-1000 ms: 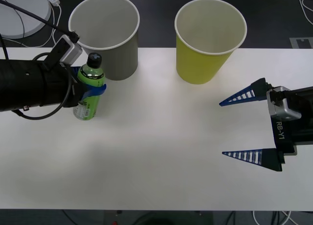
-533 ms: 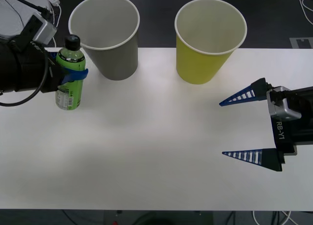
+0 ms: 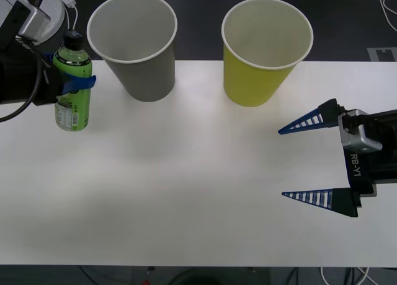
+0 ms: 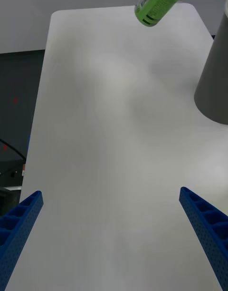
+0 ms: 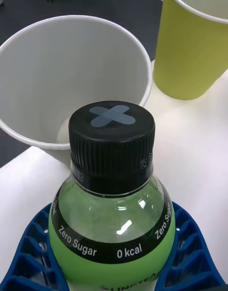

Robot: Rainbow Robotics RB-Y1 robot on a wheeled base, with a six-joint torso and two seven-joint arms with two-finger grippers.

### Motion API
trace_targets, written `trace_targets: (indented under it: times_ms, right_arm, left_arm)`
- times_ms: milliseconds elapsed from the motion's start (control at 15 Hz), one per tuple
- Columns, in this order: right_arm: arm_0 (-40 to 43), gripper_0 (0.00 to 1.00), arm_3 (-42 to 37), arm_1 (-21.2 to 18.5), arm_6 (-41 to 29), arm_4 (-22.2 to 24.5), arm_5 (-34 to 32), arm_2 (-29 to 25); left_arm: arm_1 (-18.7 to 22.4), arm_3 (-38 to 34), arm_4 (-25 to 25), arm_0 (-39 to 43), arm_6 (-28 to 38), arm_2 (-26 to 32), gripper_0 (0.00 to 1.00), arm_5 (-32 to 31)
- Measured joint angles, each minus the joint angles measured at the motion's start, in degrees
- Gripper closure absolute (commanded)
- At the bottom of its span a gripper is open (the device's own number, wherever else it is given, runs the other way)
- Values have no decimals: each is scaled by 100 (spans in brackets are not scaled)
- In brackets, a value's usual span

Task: Put the can into the green bin and the plastic bottle into the gray bin

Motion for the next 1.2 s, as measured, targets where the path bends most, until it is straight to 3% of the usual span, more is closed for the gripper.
trace_targets:
  times_ms: [200, 533, 800, 1200]
  right_arm:
    - [0, 0, 0, 0, 0, 0, 0, 0]
    - [0, 0, 0, 0, 0, 0, 0, 0]
    - [0, 0, 0, 0, 0, 0, 0, 0]
    - [0, 0, 0, 0, 0, 0, 0, 0]
  left_arm:
    - [217, 124, 388, -22, -3, 116, 100, -56]
    - [814, 311, 629, -595, 1, 224, 100, -940]
    - [1226, 837, 1298, -1141, -224, 225, 100, -1370]
    - [1296, 1232, 1447, -1979, -341, 88, 100, -1991]
